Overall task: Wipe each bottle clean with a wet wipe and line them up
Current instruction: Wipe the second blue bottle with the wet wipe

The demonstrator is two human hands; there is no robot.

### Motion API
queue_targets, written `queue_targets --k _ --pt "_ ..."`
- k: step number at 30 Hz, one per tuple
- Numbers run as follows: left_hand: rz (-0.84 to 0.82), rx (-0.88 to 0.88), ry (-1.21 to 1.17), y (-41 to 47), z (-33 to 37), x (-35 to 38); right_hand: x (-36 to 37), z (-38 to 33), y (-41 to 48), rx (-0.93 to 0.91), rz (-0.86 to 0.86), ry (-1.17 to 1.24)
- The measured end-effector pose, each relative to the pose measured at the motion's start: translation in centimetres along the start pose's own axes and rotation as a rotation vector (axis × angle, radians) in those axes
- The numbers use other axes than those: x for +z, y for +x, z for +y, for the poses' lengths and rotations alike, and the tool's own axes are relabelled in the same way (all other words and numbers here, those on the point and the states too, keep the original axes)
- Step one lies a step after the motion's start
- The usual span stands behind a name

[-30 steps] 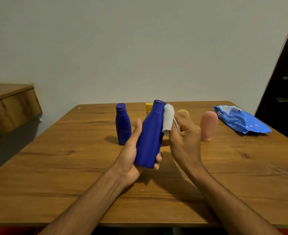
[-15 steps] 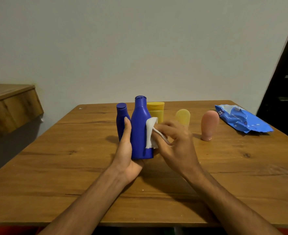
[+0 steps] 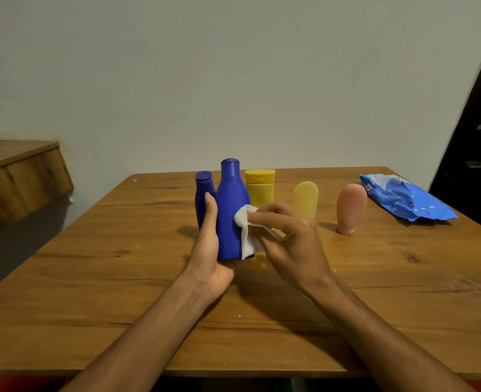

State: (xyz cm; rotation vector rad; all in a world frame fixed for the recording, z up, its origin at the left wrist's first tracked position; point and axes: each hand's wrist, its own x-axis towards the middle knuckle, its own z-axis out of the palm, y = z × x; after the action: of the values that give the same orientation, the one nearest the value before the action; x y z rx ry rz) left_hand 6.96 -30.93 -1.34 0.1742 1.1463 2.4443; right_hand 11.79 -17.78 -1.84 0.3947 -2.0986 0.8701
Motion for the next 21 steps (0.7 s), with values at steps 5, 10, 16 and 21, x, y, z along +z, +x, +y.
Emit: queue_targets --k 5,10,16,21 --pt "0.024 -0.013 -0.026 0.19 -0.17 0.05 -0.06 -0.34 0.23 0.052 -0.009 -0.008" --pt "-0.048 -0.057 -0.061 0.36 0.14 -0.49 0.06 -0.91 -0.09 0.041 -0.198 0.065" --pt "-0.009 -0.055 -0.043 0.09 -0.04 -0.19 0.38 -0.48 -0.22 -0.003 -0.129 -0.004" --pt "0.054 0.024 0.051 0.24 -0.29 0.02 0.49 -0.16 -0.23 -0.069 -0.032 -0.108"
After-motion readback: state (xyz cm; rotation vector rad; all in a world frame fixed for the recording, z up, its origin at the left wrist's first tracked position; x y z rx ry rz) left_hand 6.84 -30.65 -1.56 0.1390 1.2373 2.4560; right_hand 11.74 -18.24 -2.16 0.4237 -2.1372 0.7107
